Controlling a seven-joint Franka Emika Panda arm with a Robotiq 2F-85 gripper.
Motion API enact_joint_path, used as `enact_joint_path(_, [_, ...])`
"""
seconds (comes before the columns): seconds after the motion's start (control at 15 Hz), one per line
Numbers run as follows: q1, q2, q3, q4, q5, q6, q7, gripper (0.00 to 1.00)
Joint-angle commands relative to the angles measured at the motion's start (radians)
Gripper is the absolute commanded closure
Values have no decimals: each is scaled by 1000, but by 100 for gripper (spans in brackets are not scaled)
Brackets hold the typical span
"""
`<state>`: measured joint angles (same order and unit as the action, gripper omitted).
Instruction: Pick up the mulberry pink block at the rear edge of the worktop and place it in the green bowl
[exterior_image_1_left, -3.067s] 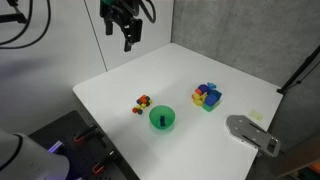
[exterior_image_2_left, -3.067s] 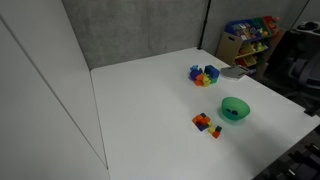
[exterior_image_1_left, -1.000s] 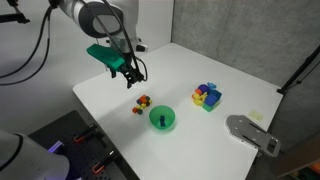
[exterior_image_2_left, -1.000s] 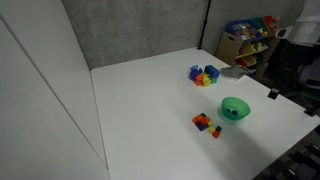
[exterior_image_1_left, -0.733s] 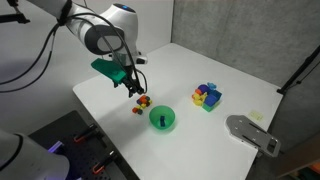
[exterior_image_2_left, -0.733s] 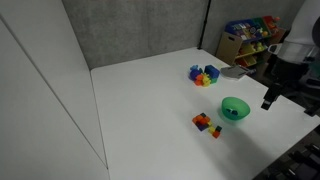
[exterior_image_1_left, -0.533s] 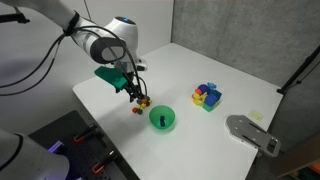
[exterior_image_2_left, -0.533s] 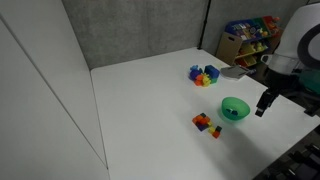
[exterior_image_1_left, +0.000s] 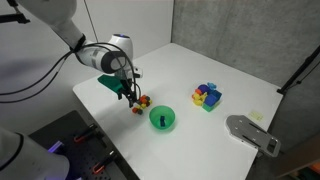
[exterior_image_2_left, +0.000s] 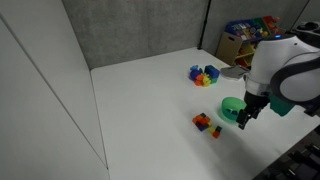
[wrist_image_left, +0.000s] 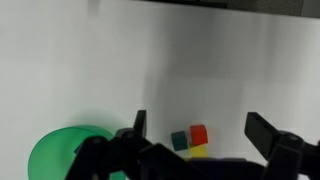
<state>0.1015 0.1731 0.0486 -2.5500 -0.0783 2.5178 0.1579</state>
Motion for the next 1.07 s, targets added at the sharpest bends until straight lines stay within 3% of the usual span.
enact_joint_path(0.0, [43,99,-15,58,-76,35,140,0])
enact_joint_path(0.33, [70,183,-33,77,-54,134,180,0])
enact_joint_path(0.47, [40,160,-10,76,3,127,116,0])
enact_joint_path(0.53, [67,176,-29,65,-30,131,145,0])
enact_joint_path(0.8, [53,185,-19,76,2,138,121,0])
enact_joint_path(1.0, [34,225,-2,69,39,215,95,0])
